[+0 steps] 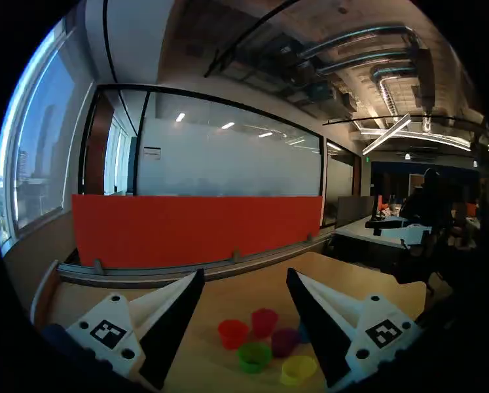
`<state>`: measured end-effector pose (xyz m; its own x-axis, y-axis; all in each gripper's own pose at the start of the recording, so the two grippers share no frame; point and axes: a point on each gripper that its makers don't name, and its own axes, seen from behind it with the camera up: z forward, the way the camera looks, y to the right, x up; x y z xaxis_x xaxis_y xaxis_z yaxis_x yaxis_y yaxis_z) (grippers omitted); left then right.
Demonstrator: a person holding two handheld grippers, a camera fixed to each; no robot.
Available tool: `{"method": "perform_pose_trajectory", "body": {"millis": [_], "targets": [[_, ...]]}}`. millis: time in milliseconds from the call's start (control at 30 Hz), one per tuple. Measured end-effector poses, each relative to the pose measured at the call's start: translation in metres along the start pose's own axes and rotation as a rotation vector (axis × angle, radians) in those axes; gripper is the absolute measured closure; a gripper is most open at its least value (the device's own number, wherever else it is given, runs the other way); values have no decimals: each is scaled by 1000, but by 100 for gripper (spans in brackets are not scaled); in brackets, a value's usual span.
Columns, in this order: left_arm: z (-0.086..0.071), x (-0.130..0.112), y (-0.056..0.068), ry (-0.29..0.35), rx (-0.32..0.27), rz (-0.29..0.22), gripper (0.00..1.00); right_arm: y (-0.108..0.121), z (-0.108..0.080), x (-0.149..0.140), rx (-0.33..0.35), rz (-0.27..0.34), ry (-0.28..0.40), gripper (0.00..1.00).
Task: Pour water
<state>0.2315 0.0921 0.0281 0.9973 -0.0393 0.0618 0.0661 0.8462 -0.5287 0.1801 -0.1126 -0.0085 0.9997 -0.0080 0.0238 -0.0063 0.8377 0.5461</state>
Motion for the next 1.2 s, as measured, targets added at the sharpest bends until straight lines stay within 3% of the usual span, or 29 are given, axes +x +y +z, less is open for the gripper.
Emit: {"method": "perform_pose_trajectory", "body": {"millis": [300,667,1200], "targets": [[12,-30,-4,-56,-20,34,7,-6,8,-33,51,-53,-88,1],[25,-89,-9,-135,-48,27,7,-8,10,-92,92,-104,-196,1],[37,-171,-10,-255,-84,49,7,-7,15,-165,131,-71,-301,1]]}}
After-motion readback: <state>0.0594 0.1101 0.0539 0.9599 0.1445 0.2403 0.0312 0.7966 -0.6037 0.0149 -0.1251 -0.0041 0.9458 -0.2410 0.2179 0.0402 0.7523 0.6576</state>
